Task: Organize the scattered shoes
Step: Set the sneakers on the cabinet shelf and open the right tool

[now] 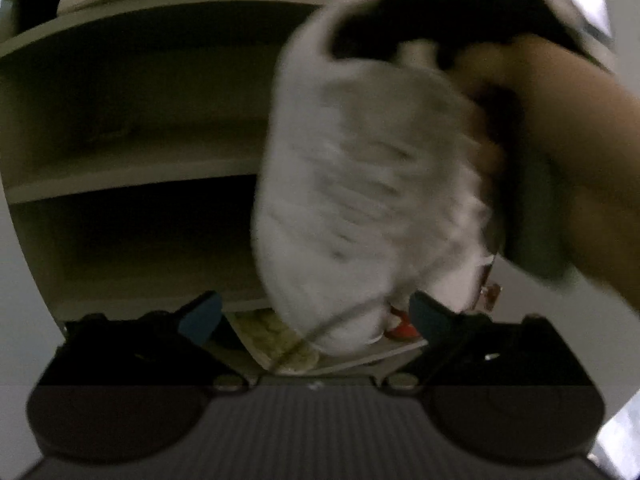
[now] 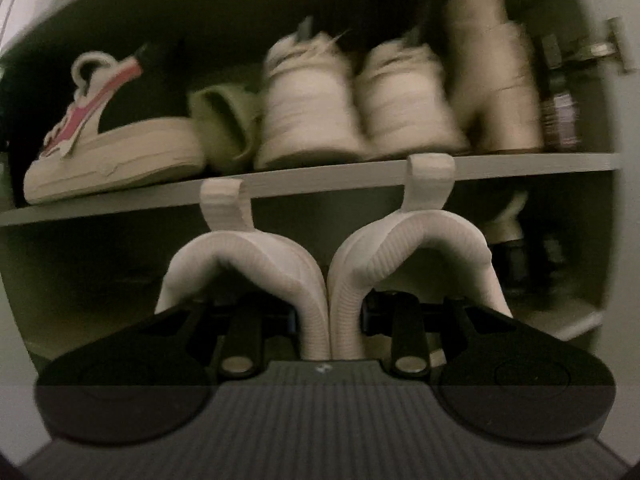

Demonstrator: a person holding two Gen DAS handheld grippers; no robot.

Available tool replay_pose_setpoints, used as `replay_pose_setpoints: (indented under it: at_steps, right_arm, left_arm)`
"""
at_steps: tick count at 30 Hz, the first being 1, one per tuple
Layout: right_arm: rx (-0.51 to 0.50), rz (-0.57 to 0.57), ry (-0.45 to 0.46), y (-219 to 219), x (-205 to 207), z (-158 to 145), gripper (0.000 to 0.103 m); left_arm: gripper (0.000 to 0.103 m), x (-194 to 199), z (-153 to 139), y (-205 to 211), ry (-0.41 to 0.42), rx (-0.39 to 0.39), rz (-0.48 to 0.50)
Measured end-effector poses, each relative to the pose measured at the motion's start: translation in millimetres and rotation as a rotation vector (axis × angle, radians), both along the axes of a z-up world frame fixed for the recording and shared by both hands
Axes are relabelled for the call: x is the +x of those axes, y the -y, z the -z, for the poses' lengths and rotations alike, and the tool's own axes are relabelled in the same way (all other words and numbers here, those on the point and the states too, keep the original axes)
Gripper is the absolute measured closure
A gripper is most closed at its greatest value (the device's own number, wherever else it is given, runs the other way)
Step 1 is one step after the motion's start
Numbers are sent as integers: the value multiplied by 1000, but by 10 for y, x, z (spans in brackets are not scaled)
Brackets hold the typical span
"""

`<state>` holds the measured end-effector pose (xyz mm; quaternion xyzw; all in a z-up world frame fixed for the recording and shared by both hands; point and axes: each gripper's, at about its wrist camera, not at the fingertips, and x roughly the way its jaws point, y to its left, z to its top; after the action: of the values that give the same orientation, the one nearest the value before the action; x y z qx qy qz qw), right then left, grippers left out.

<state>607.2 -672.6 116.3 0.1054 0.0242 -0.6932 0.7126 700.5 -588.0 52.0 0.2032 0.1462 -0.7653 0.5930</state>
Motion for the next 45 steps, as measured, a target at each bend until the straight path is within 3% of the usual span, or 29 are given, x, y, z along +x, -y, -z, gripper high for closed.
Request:
replay_pose_setpoints:
  at_steps: [7,14,19,23,32,39,42,45]
  right_arm:
    - [72,15,2,484,277,-48,71]
    - [197,23,-38,774,417,-144,70]
    - [313,24,-49,1007,528,-230,69]
    - [381,41,-39,1101,633,-269,66]
    - [423,64,-27,1081,878,-282,64]
    - [449,57,-47,1052,1039,-285,62]
    - [424,32,-75,945,1147,-316,49]
    - [376,9,-101,802,1266,-361,28]
  left_arm:
    - [0,-10,47,240,43,46,-57]
    - [0,27,68,379,23,79,-90]
    - [0,-111,5,377,23,46,-73]
    - [0,-216,-34,441,-13,63,-53]
    - [1,-379,-92,688,-143,137,-24]
    - [3,-318,-199,615,-187,131,23]
    - [3,-302,-237,576,-207,116,34]
    - [3,-280,-307,520,-250,96,38]
